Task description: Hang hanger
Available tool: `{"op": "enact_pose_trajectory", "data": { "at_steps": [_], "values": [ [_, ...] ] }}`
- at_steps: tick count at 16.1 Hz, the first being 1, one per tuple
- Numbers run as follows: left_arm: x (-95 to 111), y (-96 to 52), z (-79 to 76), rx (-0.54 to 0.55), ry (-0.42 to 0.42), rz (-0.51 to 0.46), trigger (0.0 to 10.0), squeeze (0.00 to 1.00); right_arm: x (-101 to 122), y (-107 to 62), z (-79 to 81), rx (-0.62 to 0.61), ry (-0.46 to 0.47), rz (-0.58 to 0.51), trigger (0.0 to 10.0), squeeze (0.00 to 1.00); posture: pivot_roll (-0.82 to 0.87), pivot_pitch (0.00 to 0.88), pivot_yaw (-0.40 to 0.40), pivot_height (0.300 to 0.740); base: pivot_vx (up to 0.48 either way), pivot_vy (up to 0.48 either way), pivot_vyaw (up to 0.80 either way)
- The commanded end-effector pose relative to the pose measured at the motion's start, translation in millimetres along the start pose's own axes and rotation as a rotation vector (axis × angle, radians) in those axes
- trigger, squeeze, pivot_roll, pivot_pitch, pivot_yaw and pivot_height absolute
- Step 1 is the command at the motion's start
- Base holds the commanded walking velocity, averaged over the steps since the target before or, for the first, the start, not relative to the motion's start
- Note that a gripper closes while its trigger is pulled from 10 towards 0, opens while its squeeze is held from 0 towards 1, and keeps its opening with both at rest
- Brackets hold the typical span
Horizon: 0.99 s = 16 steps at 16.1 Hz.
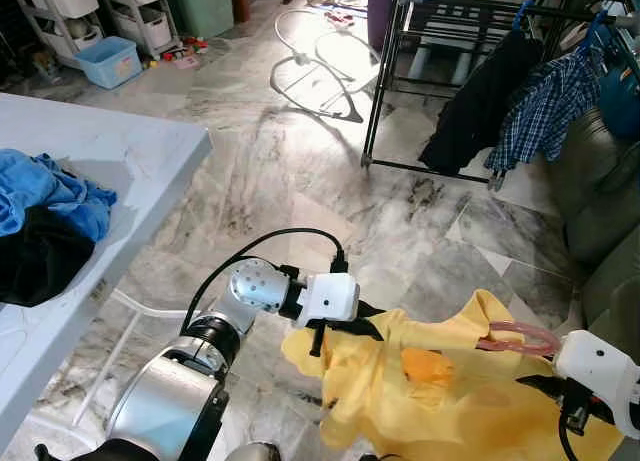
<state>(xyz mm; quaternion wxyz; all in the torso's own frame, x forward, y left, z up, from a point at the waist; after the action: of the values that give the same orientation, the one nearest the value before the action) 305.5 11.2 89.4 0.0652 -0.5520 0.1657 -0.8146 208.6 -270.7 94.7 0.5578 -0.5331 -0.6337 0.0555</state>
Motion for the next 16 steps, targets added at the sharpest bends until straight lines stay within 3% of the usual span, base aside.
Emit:
{"op": "enact_pose_trajectory", "data": {
  "at_steps": [1,9,16],
  "values": [
    [5.9,-0.1,8.3,0.037,0.032,-0.006,0.0,0.0,3.2,-1.7,0.5,0.007,0.004,-0.017,0.0,0.0,-0.11,0.105,-0.012,0.74,0.0,0.0,0.0],
    [5.7,-0.1,15.8,0.115,0.041,0.004,0.0,0.0,5.3,0.6,1.0,0.004,0.014,-0.03,0.0,0.0,-0.1,0.084,-0.027,0.74,0.0,0.0,0.0],
    [5.7,-0.1,15.8,0.115,0.041,0.004,0.0,0.0,5.3,0.6,1.0,0.004,0.014,-0.03,0.0,0.0,-0.1,0.084,-0.027,0.74,0.0,0.0,0.0]
  ]
}}
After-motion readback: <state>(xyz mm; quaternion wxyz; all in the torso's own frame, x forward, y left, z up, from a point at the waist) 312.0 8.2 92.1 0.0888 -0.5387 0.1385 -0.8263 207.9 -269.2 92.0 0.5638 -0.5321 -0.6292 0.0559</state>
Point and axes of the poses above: a point about 5 cm out from each wrist's last joint towards the gripper, its own y axis pointing out of the wrist towards the gripper, its own x axis along the axis of the wrist's last joint, z = x × y, the point moved 4 cm from there along y, pointing out of the wrist towards the gripper, and after that the axes turned 2 degrees about -y, right-handed, at the moved point
